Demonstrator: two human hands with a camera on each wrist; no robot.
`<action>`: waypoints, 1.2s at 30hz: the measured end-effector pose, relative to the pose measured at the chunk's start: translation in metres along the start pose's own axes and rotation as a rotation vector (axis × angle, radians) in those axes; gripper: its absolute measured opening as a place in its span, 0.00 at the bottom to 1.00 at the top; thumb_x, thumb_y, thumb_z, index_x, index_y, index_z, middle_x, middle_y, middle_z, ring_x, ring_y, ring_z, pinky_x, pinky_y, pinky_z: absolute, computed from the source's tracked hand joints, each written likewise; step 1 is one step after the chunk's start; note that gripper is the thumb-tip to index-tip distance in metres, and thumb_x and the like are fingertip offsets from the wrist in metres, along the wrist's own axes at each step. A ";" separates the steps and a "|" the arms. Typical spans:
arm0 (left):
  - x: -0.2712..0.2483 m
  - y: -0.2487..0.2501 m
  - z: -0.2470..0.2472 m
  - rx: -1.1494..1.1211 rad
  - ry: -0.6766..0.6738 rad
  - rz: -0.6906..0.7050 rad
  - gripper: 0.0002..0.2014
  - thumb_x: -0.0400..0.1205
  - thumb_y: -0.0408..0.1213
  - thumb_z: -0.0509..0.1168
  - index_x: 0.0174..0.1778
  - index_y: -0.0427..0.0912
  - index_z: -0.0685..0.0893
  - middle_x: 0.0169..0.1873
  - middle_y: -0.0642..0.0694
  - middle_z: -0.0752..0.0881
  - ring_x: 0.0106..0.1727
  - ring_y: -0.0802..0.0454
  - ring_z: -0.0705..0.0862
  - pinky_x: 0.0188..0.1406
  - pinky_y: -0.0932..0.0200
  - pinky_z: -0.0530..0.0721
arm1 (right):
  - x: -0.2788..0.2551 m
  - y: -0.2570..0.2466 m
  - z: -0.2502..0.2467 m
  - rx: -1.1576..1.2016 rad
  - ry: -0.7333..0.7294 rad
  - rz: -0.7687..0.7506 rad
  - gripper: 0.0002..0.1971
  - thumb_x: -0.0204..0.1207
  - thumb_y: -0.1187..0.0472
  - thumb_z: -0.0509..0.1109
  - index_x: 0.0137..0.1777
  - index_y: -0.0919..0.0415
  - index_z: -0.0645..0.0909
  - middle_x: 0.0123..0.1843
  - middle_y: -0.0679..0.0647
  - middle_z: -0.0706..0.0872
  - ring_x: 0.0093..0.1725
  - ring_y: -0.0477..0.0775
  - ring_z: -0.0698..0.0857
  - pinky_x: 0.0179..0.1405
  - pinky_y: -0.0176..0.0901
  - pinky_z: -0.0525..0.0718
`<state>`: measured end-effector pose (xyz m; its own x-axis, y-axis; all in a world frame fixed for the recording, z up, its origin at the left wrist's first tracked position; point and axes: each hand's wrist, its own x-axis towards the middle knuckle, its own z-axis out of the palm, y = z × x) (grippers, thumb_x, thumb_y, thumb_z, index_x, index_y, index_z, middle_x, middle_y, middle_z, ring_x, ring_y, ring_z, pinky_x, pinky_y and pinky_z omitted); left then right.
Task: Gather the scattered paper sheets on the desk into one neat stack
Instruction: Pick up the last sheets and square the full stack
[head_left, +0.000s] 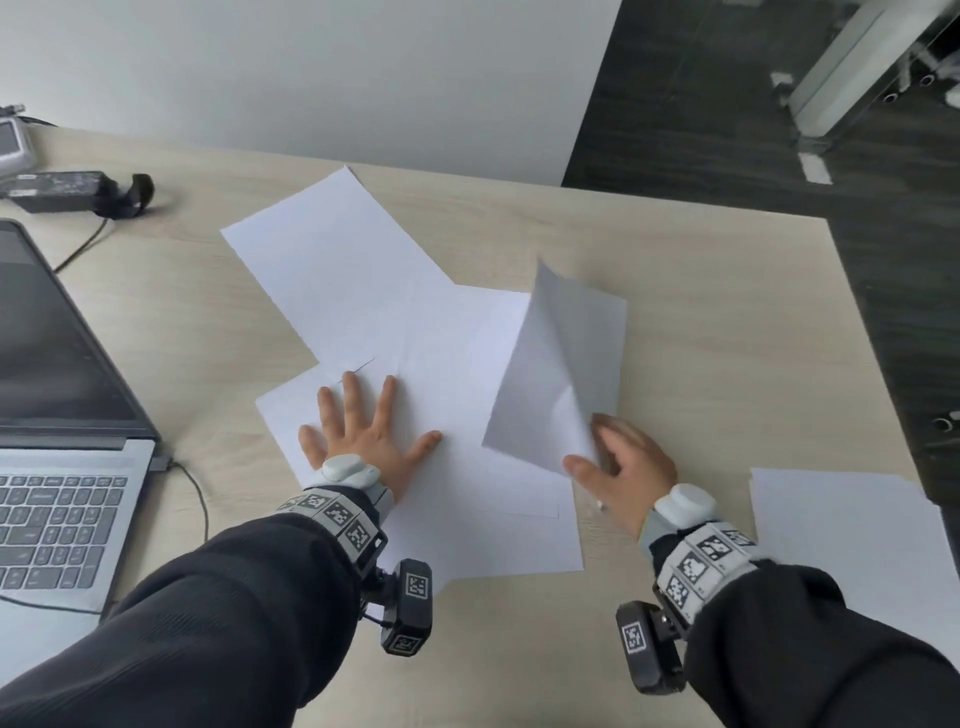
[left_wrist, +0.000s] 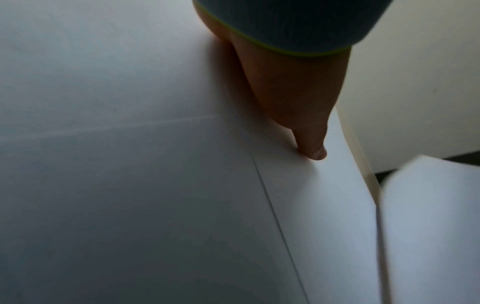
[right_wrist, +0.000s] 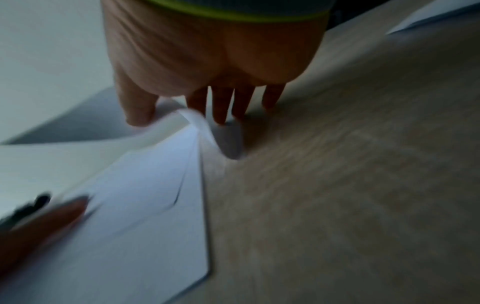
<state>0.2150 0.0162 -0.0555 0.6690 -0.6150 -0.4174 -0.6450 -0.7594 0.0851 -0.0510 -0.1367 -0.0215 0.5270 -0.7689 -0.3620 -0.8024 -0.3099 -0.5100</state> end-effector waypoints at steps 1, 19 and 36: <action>-0.002 0.005 0.002 -0.004 -0.015 0.018 0.44 0.76 0.79 0.42 0.84 0.68 0.33 0.87 0.50 0.31 0.87 0.40 0.30 0.83 0.30 0.45 | 0.000 -0.001 0.006 -0.135 -0.040 0.013 0.29 0.71 0.28 0.63 0.69 0.38 0.77 0.79 0.34 0.70 0.78 0.46 0.70 0.76 0.53 0.70; 0.048 -0.020 -0.037 -0.147 0.084 0.047 0.46 0.81 0.68 0.58 0.88 0.58 0.39 0.89 0.55 0.38 0.89 0.46 0.39 0.86 0.36 0.52 | -0.003 -0.016 0.016 -0.357 -0.103 0.099 0.44 0.63 0.23 0.64 0.79 0.28 0.55 0.87 0.38 0.39 0.86 0.47 0.40 0.82 0.58 0.51; 0.083 -0.029 -0.064 -0.139 0.099 -0.003 0.34 0.75 0.69 0.65 0.77 0.66 0.68 0.79 0.52 0.65 0.82 0.42 0.60 0.75 0.39 0.64 | -0.003 -0.016 0.018 -0.293 -0.080 0.126 0.44 0.60 0.24 0.68 0.77 0.34 0.61 0.87 0.37 0.39 0.86 0.44 0.38 0.82 0.56 0.49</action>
<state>0.3126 -0.0261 -0.0349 0.7088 -0.6252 -0.3269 -0.5899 -0.7793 0.2115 -0.0348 -0.1193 -0.0267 0.4293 -0.7688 -0.4739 -0.9031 -0.3718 -0.2148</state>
